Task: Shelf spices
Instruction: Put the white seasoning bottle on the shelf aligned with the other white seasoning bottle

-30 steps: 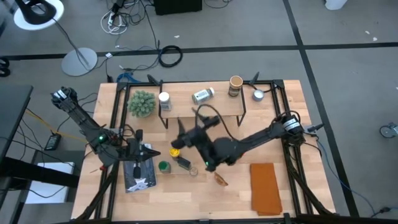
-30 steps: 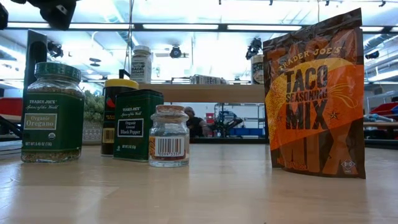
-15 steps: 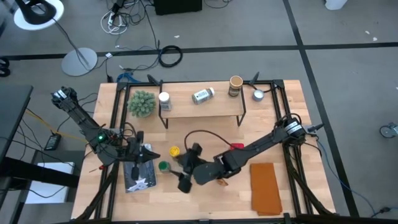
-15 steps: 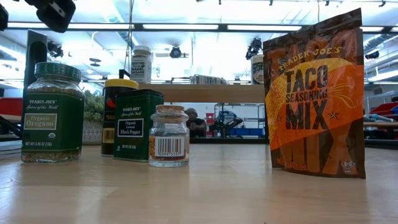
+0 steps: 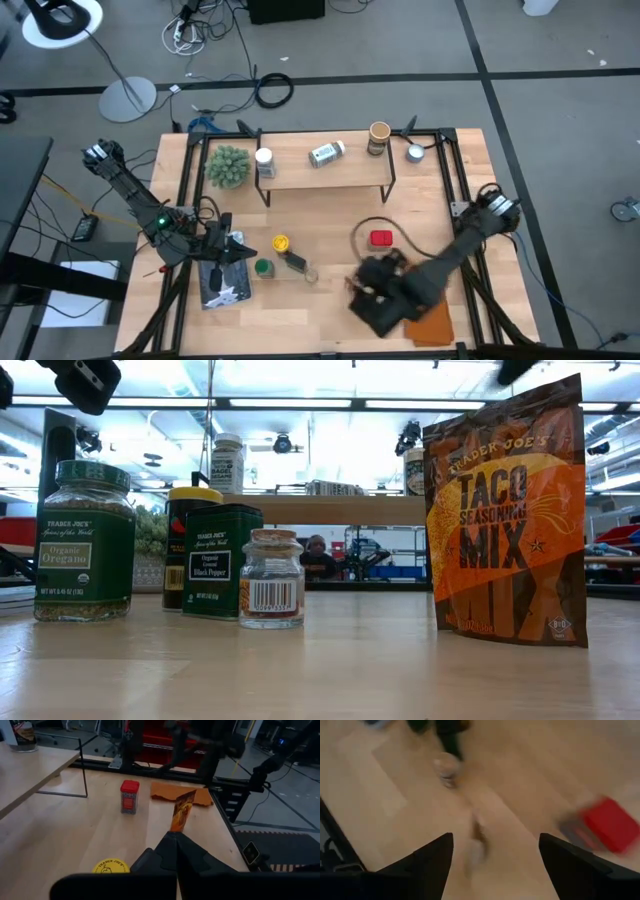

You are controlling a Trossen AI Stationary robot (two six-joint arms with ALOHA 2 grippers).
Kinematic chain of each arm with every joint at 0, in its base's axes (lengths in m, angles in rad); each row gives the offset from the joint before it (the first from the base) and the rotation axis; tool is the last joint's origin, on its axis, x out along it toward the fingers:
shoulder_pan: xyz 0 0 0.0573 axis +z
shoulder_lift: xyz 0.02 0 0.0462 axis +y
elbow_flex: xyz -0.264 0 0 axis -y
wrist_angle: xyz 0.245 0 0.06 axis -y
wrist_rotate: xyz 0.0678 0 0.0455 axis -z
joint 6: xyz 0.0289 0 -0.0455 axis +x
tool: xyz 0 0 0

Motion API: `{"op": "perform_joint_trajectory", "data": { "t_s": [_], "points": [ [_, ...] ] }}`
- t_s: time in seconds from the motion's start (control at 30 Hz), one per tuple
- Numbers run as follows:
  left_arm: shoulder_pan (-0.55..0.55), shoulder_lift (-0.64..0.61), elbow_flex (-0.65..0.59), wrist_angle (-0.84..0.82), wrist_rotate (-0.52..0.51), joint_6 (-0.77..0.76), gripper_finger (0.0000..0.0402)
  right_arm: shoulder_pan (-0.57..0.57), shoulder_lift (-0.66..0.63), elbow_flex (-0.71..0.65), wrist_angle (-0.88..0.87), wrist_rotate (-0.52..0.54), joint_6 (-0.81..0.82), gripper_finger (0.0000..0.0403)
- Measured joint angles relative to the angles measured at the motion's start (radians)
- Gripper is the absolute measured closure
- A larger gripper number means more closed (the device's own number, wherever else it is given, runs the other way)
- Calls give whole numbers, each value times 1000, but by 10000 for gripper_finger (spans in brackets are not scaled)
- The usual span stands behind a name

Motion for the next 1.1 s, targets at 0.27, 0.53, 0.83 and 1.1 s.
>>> {"op": "perform_joint_trajectory", "data": {
  "t_s": [0.27, 0.53, 0.83, 1.1],
  "points": [
    [63, 0, 12, 45, 0, 78, 401, 183, -53, -51, -278, 93, 455, 110],
    [300, 10, 181, -102, 127, 150, 401, 200, -51, -212, -293, 103, 609, 110],
    [527, 159, 423, -275, 195, 350, 355, 199, -51, -349, -217, 100, 670, 110],
    [693, 387, 684, -400, 233, 446, 280, 193, -51, -361, -191, 104, 678, 110]
  ]
}}
